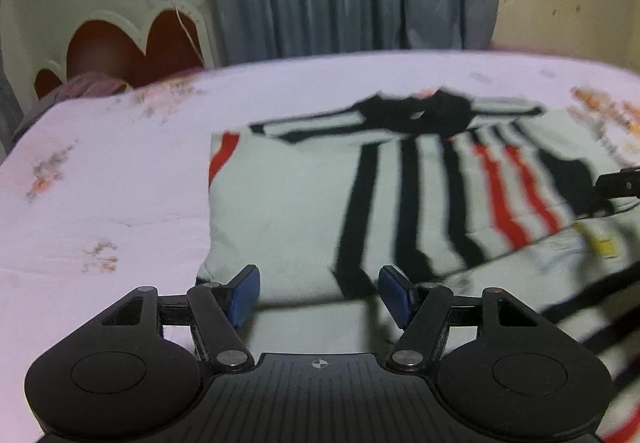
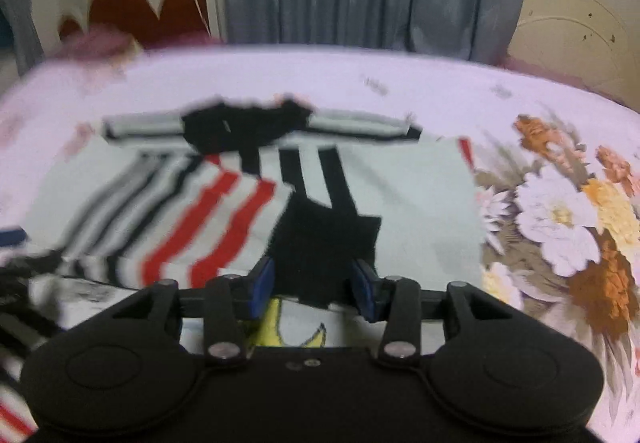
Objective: Fold small clothes
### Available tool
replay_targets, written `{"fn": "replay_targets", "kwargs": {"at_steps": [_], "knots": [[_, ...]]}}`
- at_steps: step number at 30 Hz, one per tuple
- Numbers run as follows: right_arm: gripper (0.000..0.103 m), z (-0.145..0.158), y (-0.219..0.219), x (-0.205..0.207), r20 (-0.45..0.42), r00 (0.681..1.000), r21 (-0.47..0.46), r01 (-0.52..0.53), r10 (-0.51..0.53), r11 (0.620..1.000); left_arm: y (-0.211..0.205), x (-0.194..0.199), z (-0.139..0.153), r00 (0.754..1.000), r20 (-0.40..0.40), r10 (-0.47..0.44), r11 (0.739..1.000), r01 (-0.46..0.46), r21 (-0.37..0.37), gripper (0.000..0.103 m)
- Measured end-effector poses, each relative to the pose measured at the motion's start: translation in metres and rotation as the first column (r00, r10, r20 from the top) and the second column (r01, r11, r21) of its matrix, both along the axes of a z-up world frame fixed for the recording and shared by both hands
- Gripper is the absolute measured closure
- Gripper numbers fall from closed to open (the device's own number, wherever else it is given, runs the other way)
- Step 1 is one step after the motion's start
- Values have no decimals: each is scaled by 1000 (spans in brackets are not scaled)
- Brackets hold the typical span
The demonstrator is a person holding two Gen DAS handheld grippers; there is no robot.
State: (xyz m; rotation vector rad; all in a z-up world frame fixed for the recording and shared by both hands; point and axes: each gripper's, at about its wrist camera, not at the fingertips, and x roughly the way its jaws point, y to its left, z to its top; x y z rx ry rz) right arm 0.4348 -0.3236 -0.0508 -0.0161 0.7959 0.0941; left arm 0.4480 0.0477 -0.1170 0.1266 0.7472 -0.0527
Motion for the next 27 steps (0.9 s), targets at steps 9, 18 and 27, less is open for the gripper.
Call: {"fn": "replay_targets", "kwargs": {"at_steps": [9, 18, 27], "knots": [[58, 18, -59, -108, -14, 1000, 95, 11, -10, 995, 18, -103, -2, 996, -26, 90, 995, -91, -40, 38], [58, -27, -121, -207, -180, 982, 378, 120, -54, 918, 82, -215, -27, 985, -89, 150, 972, -163, -168, 38], [58, -53, -124, -239, -216, 976, 642, 135, 9, 755, 106, -231, -38, 983, -184, 22, 834, -119, -539, 41]]}}
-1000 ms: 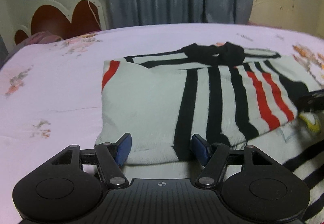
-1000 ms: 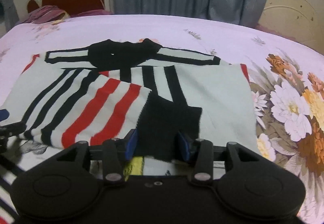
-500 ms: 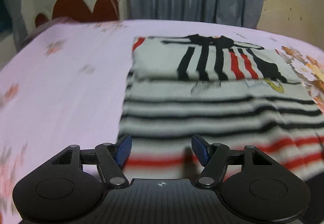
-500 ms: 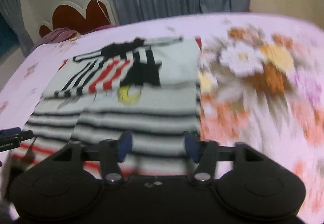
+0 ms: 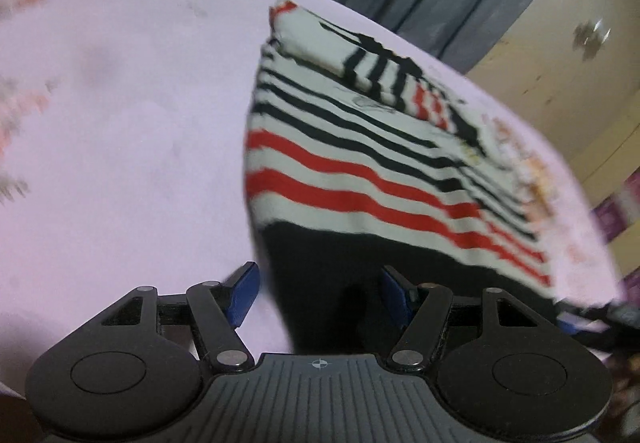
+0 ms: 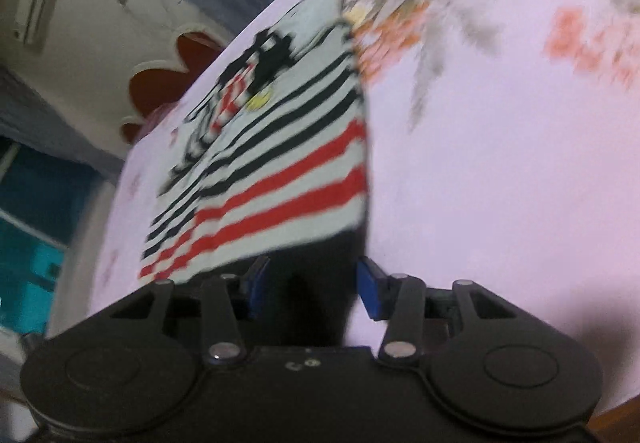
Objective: Fold small clothes
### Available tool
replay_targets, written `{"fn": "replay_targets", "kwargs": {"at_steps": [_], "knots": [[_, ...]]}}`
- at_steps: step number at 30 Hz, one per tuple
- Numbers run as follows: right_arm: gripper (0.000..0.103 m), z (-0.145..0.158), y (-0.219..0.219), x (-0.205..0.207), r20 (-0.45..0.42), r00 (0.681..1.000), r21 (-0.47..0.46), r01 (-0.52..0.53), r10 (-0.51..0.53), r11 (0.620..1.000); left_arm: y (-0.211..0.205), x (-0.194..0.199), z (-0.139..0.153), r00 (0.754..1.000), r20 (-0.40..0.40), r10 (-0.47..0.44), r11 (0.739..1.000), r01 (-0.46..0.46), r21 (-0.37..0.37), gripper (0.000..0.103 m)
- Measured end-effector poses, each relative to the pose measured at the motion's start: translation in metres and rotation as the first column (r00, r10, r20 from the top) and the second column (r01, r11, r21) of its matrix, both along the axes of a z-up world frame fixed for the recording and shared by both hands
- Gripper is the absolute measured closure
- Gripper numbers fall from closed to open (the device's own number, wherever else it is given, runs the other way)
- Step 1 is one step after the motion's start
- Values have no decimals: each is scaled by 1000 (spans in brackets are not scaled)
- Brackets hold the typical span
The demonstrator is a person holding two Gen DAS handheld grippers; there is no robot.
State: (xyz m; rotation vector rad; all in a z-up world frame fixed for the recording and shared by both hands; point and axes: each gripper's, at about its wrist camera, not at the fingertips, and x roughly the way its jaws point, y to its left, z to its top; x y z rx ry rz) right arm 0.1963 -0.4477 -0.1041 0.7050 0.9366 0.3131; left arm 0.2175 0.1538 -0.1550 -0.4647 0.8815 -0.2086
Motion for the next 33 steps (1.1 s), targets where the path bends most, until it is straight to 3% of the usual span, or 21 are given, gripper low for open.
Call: {"fn": "replay_targets", "kwargs": {"at_steps": [3, 6, 7, 8, 9, 12, 14, 15, 17, 18, 21, 23, 29, 33], "knots": [[61, -1, 8, -2, 3, 999, 22, -34, 34, 999, 0, -6, -8, 1000, 7, 27, 997, -26, -75, 44], [76, -4, 11, 3, -5, 999, 38, -41, 41, 998, 10, -2, -19, 997, -12, 76, 974, -77, -215, 54], [88, -6, 11, 5, -6, 999, 41, -43, 43, 998, 9, 1, -21, 997, -12, 82, 972, -83, -219, 63], [97, -6, 11, 7, -6, 999, 33, -43, 43, 999, 6, 4, -22, 997, -6, 78, 977, -78, -199, 88], [97, -6, 11, 8, -3, 999, 18, -45, 45, 999, 0, 6, -21, 997, -12, 74, 988, -75, -136, 97], [97, 9, 3, 0, 82, 995, 42, -54, 50, 998, -2, -8, -8, 992, 67, 105, 986, -95, -136, 98], [98, 17, -6, -8, 140, 989, 53, -61, 53, 997, -5, -10, -12, 995, 38, 93, 993, -90, -70, 98], [98, 12, -8, -6, 112, 992, 35, -57, 53, 998, -6, -9, -20, 996, 20, 85, 995, -83, -58, 98], [98, -8, -11, 2, 13, 998, 3, -55, 55, 999, -1, -7, -22, 994, 16, 109, 988, -107, -108, 98], [98, -10, -12, 2, 15, 999, 23, -48, 48, 999, -1, -5, -19, 993, 23, 117, 987, -114, -113, 98], [98, 6, -15, 3, 91, 996, 102, -16, 6, 995, 1, -3, -5, 988, 64, 144, 978, -131, -164, 98], [98, 25, -13, 14, 151, 989, 106, -19, 3, 994, 4, 6, 6, 980, 94, 174, 966, -151, -211, 98], [98, 80, -8, 85, 276, 961, 67, -4, -15, 998, 12, 78, 47, 958, 193, 212, 949, -154, -277, 97], [98, 95, -5, 152, 268, 961, 64, 51, -66, 997, 13, 158, 65, 953, 201, 228, 938, -160, -309, 97]]}}
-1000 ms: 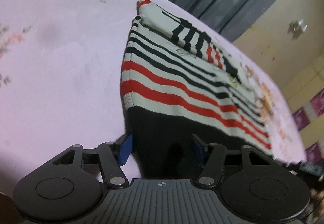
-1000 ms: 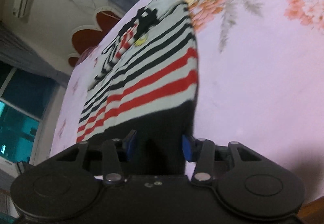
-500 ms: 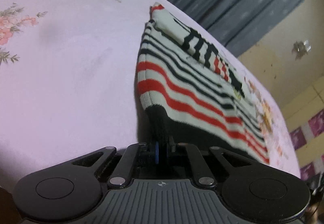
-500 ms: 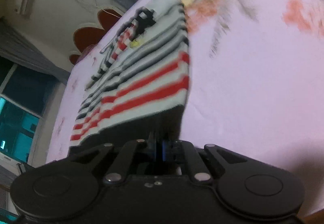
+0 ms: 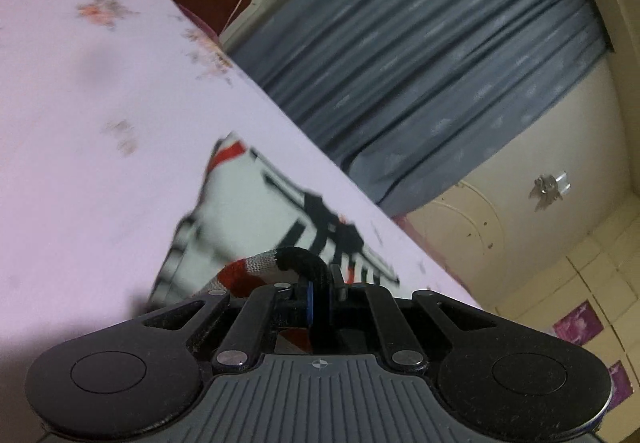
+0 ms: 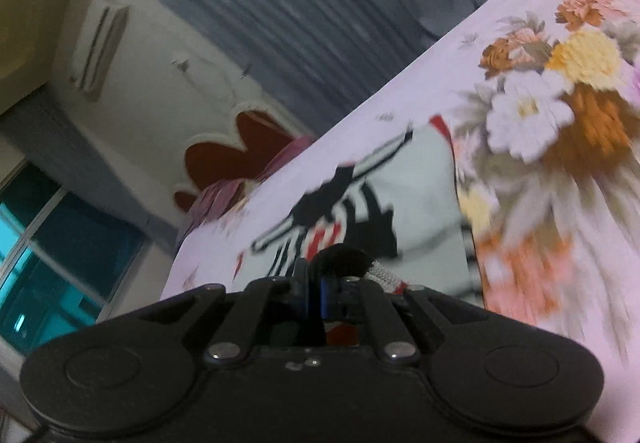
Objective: Fold small clothes
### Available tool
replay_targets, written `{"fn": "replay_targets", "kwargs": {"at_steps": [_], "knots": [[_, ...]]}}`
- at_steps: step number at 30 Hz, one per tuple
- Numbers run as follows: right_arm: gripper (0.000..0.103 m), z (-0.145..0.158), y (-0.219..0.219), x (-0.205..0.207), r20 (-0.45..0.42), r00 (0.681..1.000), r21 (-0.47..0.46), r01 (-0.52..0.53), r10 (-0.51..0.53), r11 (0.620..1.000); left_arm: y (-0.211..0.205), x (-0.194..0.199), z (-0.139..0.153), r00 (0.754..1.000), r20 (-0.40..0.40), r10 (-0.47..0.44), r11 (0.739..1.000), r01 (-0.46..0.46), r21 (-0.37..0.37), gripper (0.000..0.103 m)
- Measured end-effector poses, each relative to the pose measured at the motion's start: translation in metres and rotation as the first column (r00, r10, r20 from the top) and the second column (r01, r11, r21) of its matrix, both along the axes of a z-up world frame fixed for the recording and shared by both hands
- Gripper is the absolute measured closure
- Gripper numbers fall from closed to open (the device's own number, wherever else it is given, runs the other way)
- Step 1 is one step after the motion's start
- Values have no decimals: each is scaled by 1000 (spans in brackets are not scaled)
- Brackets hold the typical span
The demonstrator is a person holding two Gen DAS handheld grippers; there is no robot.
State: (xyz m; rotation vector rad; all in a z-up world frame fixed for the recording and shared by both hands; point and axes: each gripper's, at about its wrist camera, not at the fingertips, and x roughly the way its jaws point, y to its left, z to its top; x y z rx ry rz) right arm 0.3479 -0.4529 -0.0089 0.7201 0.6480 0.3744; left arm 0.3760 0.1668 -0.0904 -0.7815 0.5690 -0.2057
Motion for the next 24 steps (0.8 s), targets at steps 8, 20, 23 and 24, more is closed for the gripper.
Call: {"fn": "replay_targets", "kwargs": {"at_steps": [8, 20, 23, 24], "knots": [[98, -24, 11, 130, -126, 991, 8, 55, -53, 998, -7, 151, -16, 991, -132, -18, 999, 22, 31, 97], [37, -87, 22, 215, -190, 959, -26, 207, -208, 978, -7, 233, -60, 986, -160, -44, 999, 38, -39, 25], [40, -77, 18, 210, -118, 964, -78, 229, -237, 970, -2, 228, -52, 994, -106, -12, 1000, 13, 8, 21], [42, -74, 18, 208, -99, 971, -92, 207, -216, 974, -2, 228, -49, 995, -97, -23, 998, 28, 47, 21]]}}
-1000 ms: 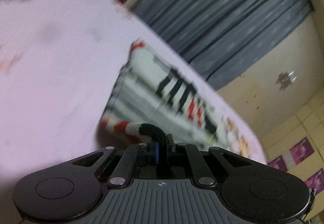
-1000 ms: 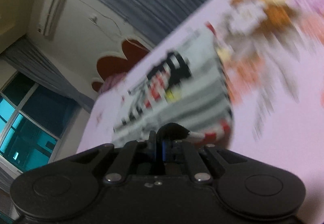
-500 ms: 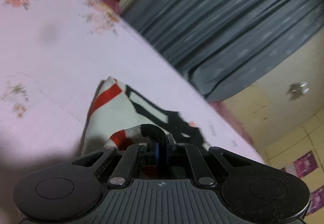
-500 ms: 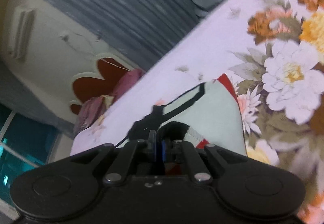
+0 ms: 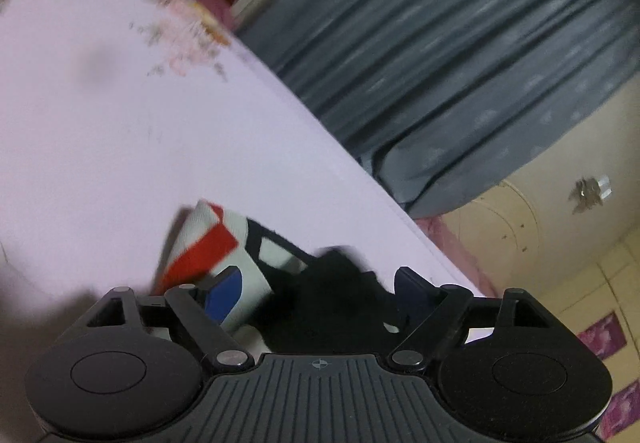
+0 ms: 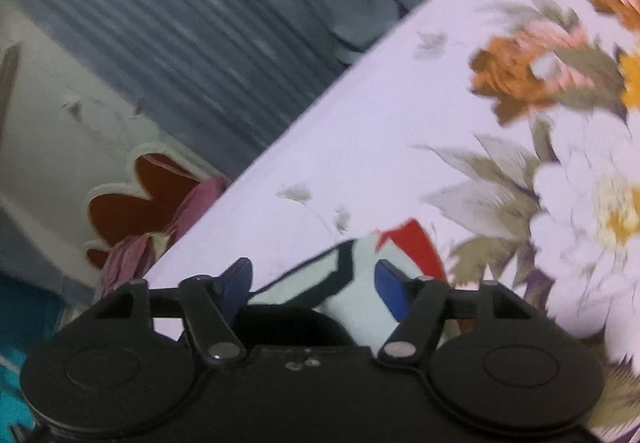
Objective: Fold small clothes
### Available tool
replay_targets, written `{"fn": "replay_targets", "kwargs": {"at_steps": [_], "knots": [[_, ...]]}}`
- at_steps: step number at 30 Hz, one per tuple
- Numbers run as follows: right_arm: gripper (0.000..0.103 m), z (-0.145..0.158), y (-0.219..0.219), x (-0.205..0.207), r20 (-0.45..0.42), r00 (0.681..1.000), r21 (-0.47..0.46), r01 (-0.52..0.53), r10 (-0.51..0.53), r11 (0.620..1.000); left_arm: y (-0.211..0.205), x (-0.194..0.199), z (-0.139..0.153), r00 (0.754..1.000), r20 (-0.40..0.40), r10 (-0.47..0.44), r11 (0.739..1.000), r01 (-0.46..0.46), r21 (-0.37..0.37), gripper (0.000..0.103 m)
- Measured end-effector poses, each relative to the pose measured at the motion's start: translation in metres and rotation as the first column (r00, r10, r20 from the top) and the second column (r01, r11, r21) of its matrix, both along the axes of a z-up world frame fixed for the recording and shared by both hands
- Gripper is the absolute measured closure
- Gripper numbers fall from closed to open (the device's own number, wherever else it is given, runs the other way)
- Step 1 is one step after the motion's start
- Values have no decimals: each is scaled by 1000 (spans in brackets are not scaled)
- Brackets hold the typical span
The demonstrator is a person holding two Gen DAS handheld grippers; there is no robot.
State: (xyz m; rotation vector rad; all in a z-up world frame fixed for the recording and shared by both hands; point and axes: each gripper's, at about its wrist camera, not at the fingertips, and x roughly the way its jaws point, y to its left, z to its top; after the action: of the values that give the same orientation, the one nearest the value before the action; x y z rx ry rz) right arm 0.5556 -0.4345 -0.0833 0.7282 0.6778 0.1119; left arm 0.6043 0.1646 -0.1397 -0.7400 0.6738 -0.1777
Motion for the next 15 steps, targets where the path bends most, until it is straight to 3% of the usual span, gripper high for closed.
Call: {"fn": "replay_targets", "kwargs": {"at_steps": [2, 5, 7, 9, 10, 11, 12, 14, 15], "knots": [[45, 6, 6, -1, 13, 998, -107, -65, 67, 992, -8, 6, 4, 998, -16, -65, 987, 67, 147, 22], [48, 4, 24, 7, -22, 987, -249, -162, 161, 955, -31, 23, 6, 983, -66, -173, 923, 186, 337, 33], [49, 1, 38, 15, -48, 977, -327, -214, 209, 920, -53, 33, 6, 966, -106, -237, 856, 259, 448, 40], [55, -4, 57, 22, -90, 963, -421, -267, 254, 867, -77, 38, 2, 952, -145, -268, 753, 301, 585, 48], [63, -8, 68, 25, -118, 956, -484, -291, 269, 825, -81, 39, -1, 951, -140, -276, 718, 301, 627, 62], [84, -9, 80, 24, -137, 952, -560, -303, 275, 771, -85, 38, -1, 954, -118, -275, 693, 282, 664, 99], [99, -9, 87, 23, -139, 947, -613, -312, 290, 726, -85, 34, 3, 964, -86, -251, 693, 241, 679, 100], [98, 3, 89, 13, -72, 953, -636, -270, 293, 723, -75, 23, 18, 983, 21, -183, 744, 124, 657, 100], [98, 11, 87, 9, -20, 959, -637, -230, 283, 735, -72, 20, 22, 986, 53, -156, 743, 81, 665, 100]]}}
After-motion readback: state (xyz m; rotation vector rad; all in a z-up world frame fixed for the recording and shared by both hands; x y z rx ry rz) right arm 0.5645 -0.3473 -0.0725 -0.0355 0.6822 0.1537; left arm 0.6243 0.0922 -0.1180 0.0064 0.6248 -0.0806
